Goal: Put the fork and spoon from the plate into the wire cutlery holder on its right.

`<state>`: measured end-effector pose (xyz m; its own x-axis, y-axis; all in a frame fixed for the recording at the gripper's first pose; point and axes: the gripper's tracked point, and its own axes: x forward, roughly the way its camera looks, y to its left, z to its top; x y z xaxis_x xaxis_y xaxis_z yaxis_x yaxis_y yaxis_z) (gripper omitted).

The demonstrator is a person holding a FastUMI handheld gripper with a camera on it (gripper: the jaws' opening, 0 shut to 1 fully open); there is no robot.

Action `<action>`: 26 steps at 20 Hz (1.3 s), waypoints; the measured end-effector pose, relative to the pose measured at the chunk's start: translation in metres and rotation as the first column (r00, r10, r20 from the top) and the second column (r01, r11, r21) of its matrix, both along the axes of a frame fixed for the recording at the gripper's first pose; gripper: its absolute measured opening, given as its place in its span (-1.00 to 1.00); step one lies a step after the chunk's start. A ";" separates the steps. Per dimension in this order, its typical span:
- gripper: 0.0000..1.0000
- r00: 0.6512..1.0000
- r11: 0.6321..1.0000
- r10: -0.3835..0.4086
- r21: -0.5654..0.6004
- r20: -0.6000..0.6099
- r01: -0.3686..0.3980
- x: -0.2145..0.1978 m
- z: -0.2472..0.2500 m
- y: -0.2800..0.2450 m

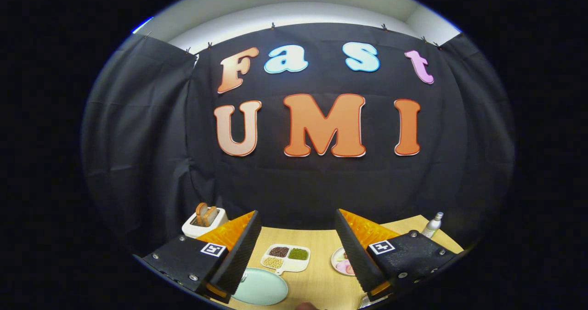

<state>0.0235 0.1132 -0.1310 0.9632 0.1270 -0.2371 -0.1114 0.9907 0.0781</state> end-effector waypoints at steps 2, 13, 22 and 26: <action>0.94 0.999 1.000 0.028 -0.001 -0.022 -0.028 0.003 -0.007 0.024; 0.95 0.870 0.985 0.167 0.029 -0.464 -0.173 -0.018 -0.138 0.136; 0.82 0.602 0.976 0.183 0.068 -0.777 -0.208 -0.058 -0.228 0.172; 0.71 0.451 0.973 0.146 0.045 -0.881 -0.227 -0.085 -0.262 0.172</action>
